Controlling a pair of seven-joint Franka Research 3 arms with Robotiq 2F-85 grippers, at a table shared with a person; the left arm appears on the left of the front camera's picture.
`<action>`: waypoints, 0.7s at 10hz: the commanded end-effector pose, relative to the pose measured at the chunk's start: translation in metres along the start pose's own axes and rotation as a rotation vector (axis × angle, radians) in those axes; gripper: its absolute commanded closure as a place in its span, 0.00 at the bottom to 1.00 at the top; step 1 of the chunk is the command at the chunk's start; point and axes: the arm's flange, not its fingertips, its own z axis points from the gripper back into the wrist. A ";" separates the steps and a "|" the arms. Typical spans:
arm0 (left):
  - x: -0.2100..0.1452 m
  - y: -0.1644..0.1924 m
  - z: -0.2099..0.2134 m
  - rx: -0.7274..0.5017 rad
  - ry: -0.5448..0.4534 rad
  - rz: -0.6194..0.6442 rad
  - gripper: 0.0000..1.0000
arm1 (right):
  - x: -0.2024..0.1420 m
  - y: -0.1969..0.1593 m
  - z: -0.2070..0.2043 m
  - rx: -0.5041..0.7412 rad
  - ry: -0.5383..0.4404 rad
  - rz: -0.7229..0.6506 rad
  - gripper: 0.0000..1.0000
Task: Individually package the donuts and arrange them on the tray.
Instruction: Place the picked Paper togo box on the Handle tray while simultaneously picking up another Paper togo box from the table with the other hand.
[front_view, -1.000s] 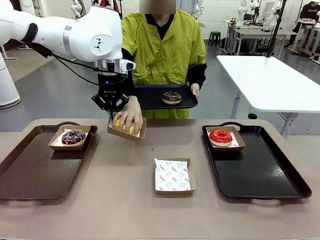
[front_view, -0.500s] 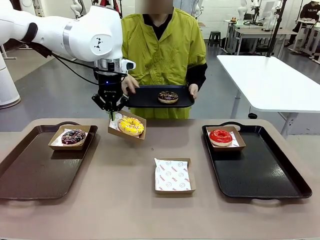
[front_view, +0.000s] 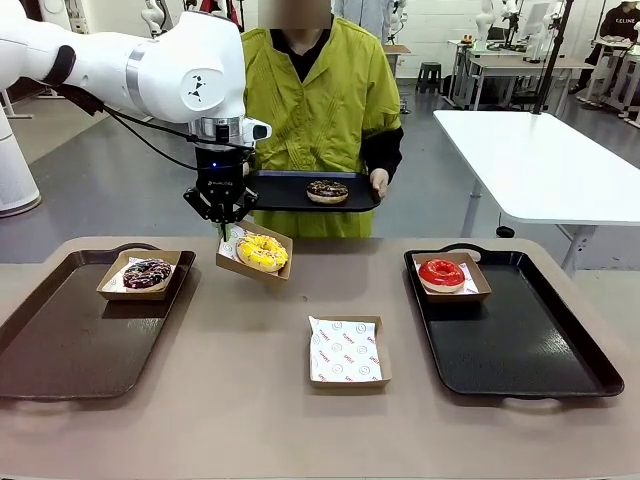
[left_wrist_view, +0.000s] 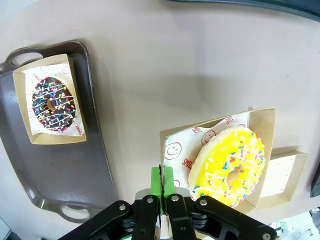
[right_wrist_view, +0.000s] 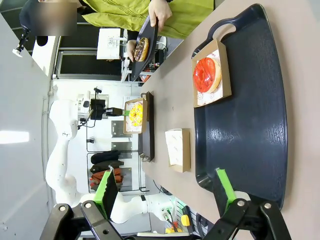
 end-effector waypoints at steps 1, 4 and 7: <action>-0.002 0.002 0.002 -0.003 -0.002 0.001 1.00 | -0.004 0.001 0.000 0.003 0.005 0.004 0.00; -0.002 0.002 0.002 -0.003 -0.002 0.001 1.00 | -0.004 0.001 0.000 0.003 0.005 0.004 0.00; -0.030 0.049 0.032 -0.070 -0.005 -0.041 0.99 | -0.005 0.046 -0.027 -0.146 0.042 0.105 0.00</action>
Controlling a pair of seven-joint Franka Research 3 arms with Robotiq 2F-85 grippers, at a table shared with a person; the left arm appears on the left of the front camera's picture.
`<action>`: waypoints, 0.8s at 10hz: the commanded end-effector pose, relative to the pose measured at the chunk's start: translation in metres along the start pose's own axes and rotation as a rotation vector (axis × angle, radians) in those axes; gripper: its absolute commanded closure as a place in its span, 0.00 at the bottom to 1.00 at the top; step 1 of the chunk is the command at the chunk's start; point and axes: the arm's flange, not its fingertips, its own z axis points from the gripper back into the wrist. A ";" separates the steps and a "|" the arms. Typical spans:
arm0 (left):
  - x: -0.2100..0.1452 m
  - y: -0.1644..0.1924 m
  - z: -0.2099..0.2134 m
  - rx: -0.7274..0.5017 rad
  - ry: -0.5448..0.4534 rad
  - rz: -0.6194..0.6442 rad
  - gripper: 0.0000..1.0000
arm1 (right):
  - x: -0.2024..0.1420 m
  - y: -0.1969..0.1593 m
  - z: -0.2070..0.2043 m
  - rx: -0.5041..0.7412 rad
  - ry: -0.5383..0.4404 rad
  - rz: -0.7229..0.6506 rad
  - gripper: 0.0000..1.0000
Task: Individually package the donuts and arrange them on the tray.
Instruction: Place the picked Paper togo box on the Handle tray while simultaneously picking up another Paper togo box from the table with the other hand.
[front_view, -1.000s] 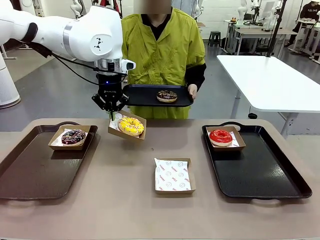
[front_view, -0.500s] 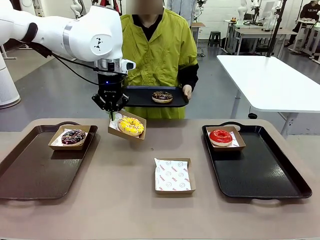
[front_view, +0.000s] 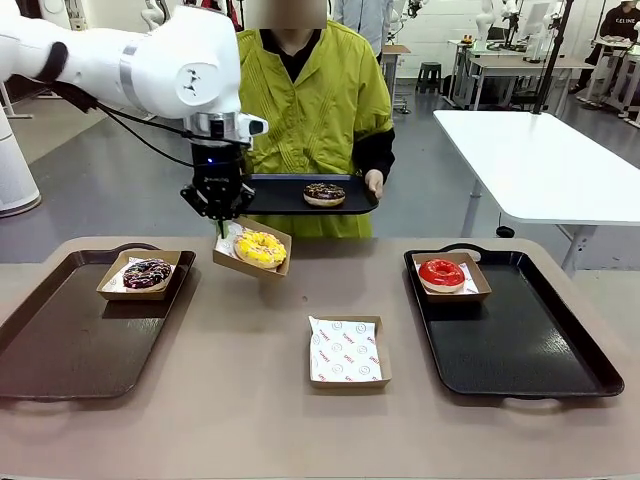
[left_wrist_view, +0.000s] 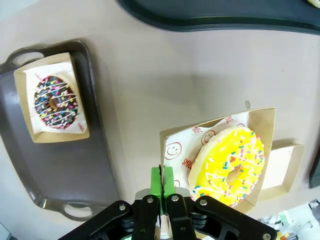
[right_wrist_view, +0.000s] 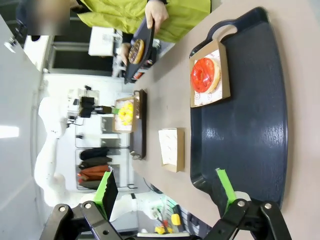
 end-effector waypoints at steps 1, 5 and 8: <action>-0.034 0.063 0.031 -0.037 -0.012 -0.027 0.99 | -0.002 0.057 -0.030 -0.161 0.052 0.081 0.00; -0.075 0.145 0.044 0.011 -0.056 -0.012 0.99 | -0.017 0.159 -0.110 -0.398 0.201 0.204 0.00; -0.094 0.185 0.028 0.037 -0.072 -0.003 0.99 | -0.036 0.183 -0.173 -0.498 0.265 0.254 0.00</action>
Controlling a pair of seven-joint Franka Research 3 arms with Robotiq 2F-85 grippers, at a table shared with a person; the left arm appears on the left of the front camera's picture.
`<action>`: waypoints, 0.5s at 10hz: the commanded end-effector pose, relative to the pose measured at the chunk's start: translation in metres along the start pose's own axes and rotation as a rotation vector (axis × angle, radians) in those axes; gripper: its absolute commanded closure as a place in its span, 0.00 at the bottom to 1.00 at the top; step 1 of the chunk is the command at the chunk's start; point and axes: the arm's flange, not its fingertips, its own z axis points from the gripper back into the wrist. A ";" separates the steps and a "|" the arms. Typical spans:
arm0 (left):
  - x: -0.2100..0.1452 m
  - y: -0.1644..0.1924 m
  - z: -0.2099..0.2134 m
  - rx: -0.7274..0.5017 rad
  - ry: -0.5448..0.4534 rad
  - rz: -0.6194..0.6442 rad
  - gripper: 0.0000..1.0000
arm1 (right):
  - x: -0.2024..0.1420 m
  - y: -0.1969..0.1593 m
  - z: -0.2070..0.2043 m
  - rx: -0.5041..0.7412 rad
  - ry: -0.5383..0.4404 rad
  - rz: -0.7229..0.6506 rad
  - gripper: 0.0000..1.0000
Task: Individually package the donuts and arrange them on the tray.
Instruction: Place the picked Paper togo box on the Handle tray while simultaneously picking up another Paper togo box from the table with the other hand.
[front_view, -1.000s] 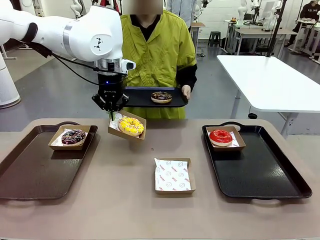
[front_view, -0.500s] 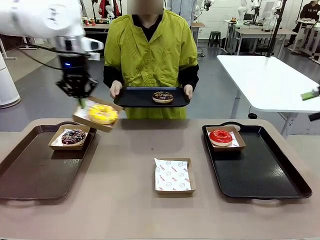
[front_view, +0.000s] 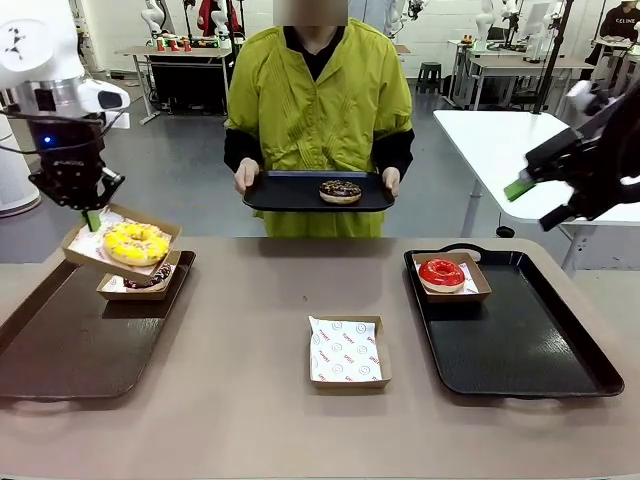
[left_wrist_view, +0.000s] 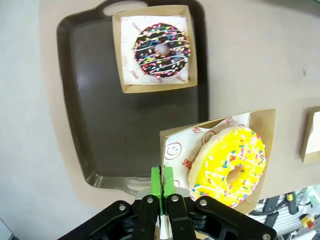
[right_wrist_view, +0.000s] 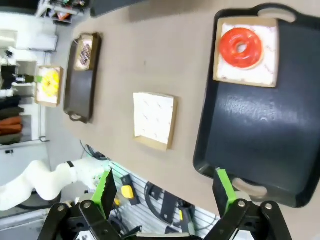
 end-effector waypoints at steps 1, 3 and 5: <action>-0.012 0.018 -0.015 0.017 -0.026 -0.018 0.99 | 0.000 0.007 -0.030 -0.072 0.018 -0.015 0.00; -0.017 0.035 -0.031 0.018 -0.010 0.005 0.99 | 0.000 0.019 -0.059 -0.113 0.038 -0.007 0.00; -0.018 0.040 -0.038 0.017 -0.006 0.011 0.99 | -0.002 0.017 -0.065 -0.096 0.051 0.005 0.00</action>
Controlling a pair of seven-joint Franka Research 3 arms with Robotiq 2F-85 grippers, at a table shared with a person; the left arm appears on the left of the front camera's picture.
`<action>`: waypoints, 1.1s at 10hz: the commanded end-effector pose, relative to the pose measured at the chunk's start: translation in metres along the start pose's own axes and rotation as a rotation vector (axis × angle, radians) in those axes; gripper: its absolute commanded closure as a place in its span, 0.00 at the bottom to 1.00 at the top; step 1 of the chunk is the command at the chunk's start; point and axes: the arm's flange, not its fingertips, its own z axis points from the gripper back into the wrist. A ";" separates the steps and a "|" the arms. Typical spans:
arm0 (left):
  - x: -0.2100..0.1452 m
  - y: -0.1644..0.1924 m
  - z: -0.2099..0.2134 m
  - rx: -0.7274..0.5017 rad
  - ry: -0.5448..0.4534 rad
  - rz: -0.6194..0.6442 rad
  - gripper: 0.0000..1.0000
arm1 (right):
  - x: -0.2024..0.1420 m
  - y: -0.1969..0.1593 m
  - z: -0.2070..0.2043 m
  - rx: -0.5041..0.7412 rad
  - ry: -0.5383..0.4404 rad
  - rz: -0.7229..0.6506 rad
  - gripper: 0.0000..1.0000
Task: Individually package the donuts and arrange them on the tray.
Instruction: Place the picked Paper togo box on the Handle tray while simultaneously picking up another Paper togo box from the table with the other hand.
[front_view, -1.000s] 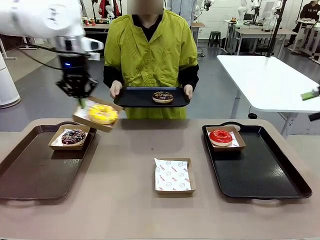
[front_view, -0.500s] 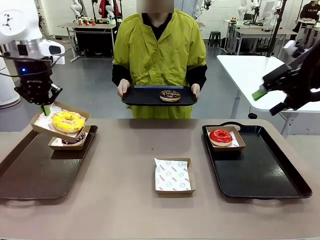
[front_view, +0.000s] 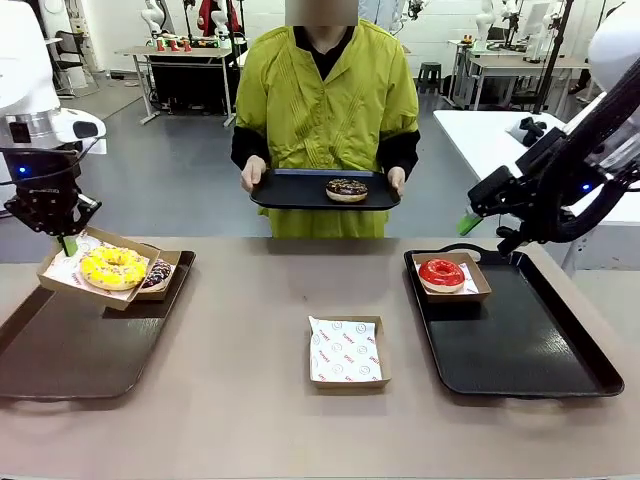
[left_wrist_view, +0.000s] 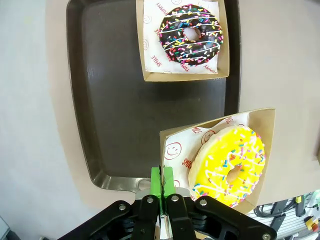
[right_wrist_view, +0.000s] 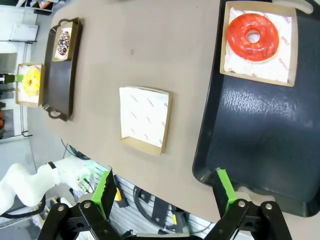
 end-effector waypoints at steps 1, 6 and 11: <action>0.001 -0.004 0.004 0.001 -0.003 -0.005 0.99 | 0.000 0.000 0.006 0.002 -0.006 0.000 0.00; 0.001 -0.004 0.004 0.001 -0.003 -0.005 0.99 | 0.000 0.000 0.006 0.002 -0.006 0.000 0.00; -0.018 0.029 -0.013 -0.001 -0.004 -0.044 0.99 | -0.002 0.040 -0.032 -0.211 0.060 0.027 0.00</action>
